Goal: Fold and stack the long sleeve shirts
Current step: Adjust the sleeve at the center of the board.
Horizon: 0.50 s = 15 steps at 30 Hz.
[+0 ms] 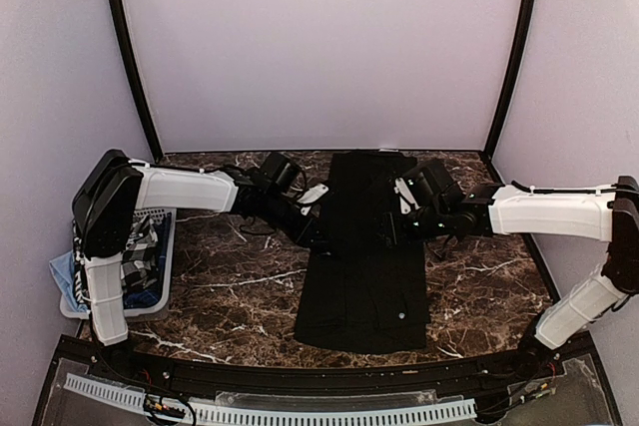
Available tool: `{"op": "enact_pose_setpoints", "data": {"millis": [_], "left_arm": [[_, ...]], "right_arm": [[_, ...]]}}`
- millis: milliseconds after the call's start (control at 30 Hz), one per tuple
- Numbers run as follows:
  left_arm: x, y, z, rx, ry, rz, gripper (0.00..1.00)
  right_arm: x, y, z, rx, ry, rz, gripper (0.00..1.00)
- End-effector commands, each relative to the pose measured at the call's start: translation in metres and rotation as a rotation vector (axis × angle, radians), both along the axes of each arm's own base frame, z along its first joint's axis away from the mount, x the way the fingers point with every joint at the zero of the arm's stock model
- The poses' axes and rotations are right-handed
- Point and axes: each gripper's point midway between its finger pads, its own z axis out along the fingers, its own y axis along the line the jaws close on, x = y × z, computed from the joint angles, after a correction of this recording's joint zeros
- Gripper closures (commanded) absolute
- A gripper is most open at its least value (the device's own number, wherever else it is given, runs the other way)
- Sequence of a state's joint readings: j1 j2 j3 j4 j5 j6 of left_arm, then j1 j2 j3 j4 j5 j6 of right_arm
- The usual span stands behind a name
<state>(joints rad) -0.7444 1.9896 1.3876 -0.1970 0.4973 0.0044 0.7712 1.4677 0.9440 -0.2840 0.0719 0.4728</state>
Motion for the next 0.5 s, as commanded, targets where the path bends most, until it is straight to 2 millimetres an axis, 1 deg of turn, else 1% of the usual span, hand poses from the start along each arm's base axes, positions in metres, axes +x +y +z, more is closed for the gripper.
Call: {"op": "enact_pose_setpoints", "data": {"millis": [0,33,100,267,333,367,433,467], "left_arm": [[-0.003,-0.003,0.01,-0.002,0.006,-0.012,0.82],[-0.007,-0.005,0.013,-0.022,0.033,-0.02,0.9],[-0.016,-0.011,0.023,-0.072,0.091,-0.035,0.99],[-0.041,-0.031,0.059,-0.208,0.236,-0.05,1.0],[-0.048,-0.036,0.069,-0.234,0.285,-0.038,1.0],[-0.049,-0.037,0.071,-0.241,0.305,-0.024,1.0],[-0.049,-0.039,0.08,-0.263,0.409,0.056,1.0],[-0.05,-0.042,0.085,-0.282,0.44,0.064,1.0]], "right_arm": [[0.009,0.001,0.008,0.021,-0.039,-0.011,0.46],[0.009,0.001,0.009,0.02,-0.041,-0.013,0.46],[0.011,0.001,0.01,0.024,-0.045,-0.017,0.47],[0.015,-0.001,0.012,0.026,-0.048,-0.033,0.47],[0.017,-0.004,0.011,0.026,-0.045,-0.046,0.47],[0.018,-0.004,0.011,0.028,-0.044,-0.051,0.47],[0.021,-0.006,0.011,0.035,-0.039,-0.06,0.47],[0.021,-0.006,0.011,0.04,-0.038,-0.061,0.47]]}}
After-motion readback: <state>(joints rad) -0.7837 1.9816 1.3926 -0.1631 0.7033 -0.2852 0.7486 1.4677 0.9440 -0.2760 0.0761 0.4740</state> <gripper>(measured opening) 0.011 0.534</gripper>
